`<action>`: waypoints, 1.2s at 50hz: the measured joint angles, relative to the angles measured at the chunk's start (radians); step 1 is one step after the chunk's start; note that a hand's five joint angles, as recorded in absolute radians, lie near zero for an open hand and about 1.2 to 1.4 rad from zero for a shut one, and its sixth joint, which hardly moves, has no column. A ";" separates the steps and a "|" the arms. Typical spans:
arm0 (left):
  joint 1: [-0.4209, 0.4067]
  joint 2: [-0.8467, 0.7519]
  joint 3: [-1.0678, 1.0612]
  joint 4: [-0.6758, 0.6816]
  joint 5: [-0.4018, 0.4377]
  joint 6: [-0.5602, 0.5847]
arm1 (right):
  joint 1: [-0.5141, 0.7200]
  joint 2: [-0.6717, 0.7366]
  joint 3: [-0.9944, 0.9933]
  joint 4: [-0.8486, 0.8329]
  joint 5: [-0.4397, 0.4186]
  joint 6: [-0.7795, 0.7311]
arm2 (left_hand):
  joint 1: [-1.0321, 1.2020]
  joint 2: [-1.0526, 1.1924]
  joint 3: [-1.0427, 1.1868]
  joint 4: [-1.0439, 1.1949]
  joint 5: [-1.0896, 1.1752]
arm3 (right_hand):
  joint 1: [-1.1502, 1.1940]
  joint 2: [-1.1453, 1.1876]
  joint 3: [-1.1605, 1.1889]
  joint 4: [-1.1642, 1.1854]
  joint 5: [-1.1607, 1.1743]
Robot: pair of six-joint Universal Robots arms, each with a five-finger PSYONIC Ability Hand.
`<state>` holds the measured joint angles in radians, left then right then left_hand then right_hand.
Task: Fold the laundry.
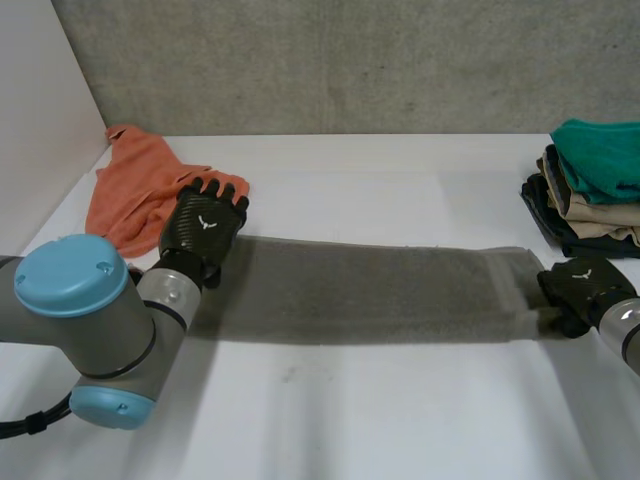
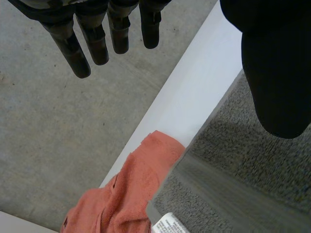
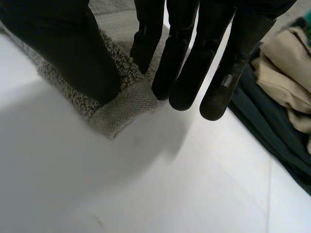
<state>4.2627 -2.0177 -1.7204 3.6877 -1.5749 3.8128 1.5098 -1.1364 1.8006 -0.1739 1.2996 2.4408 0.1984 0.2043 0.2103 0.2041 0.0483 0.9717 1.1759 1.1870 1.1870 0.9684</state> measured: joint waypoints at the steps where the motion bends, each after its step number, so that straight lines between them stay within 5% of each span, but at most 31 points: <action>1: 0.000 0.000 -0.001 0.000 0.000 0.000 | -0.005 0.000 0.000 -0.001 0.000 -0.002 | 0.000 0.000 0.000 0.000 0.000 | 0.000 0.000 0.000 0.000 0.000; 18: 0.006 0.038 -0.005 -0.006 -0.008 -0.008 | -0.307 -0.086 -0.035 -0.012 -0.011 -0.286 | 0.000 0.000 0.000 0.000 0.000 | 0.000 0.000 0.000 0.001 0.016; 26: 0.017 0.099 -0.007 -0.013 -0.009 -0.029 | -0.068 -0.192 -0.043 -0.064 -0.061 -0.219 | 0.000 0.000 0.000 0.000 0.000 | 0.011 0.002 0.000 0.004 0.022; 31: 0.033 0.136 -0.008 -0.014 -0.009 -0.079 | 0.314 -0.218 -0.061 -0.184 -0.110 -0.120 | 0.000 0.000 0.000 0.000 0.000 | 0.011 0.003 0.000 0.004 0.023; 35: 0.038 0.141 -0.010 -0.014 -0.008 -0.099 | 0.553 -0.140 -0.091 -0.255 -0.122 -0.106 | 0.000 0.000 0.000 0.000 0.000 | 0.011 0.003 0.000 0.004 0.023; 37: 0.038 0.141 -0.010 -0.014 -0.008 -0.100 | 0.575 -0.129 -0.095 -0.261 -0.122 -0.107 | 0.000 0.000 0.000 0.000 0.000 | 0.011 0.003 0.000 0.004 0.023; 39: 0.038 0.138 -0.016 -0.014 -0.008 -0.106 | 0.748 -0.021 -0.138 -0.297 -0.123 -0.112 | 0.000 0.000 0.000 0.000 0.000 | 0.011 0.003 0.000 0.004 0.023; 42: 0.036 0.134 -0.020 -0.014 -0.007 -0.106 | 0.850 0.072 -0.170 -0.307 -0.114 -0.120 | 0.000 0.000 0.000 0.000 0.000 | -0.212 -0.260 -0.264 -0.262 -0.216; 43: 0.036 0.134 -0.020 -0.014 -0.007 -0.106 | 0.850 0.072 -0.170 -0.307 -0.114 -0.120 | 0.000 0.000 0.000 0.000 0.000 | -0.212 -0.260 -0.264 -0.262 -0.216; 45: 0.030 0.128 -0.026 -0.015 -0.007 -0.106 | 0.912 0.156 -0.193 -0.309 -0.084 -0.125 | 0.000 0.000 0.000 0.000 0.000 | -0.596 -0.731 -0.733 -0.731 -0.684; 49: 0.017 0.126 -0.030 -0.016 -0.006 -0.107 | 0.902 0.160 -0.182 -0.300 -0.013 -0.088 | 0.000 0.000 0.000 0.000 0.000 | -0.771 -0.954 -0.970 -0.950 -0.900; 55: -0.029 0.134 -0.031 -0.016 -0.005 -0.125 | 0.771 0.001 -0.109 -0.278 0.056 0.097 | 0.000 0.000 0.000 0.000 0.000 | -0.771 -0.956 -0.973 -0.950 -0.905; 60: -0.087 0.142 -0.029 -0.021 -0.003 -0.168 | 0.615 -0.137 -0.021 -0.203 0.032 0.308 | 0.000 0.000 0.000 0.000 0.000 | -0.771 -0.956 -0.973 -0.950 -0.905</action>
<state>4.1760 -1.8760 -1.7489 3.6669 -1.5775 3.6448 2.1247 -1.2732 1.7797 -0.3770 1.3321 2.7483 0.1984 0.2043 0.2103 0.2041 0.0483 0.2006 0.2200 0.2136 0.2374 0.0630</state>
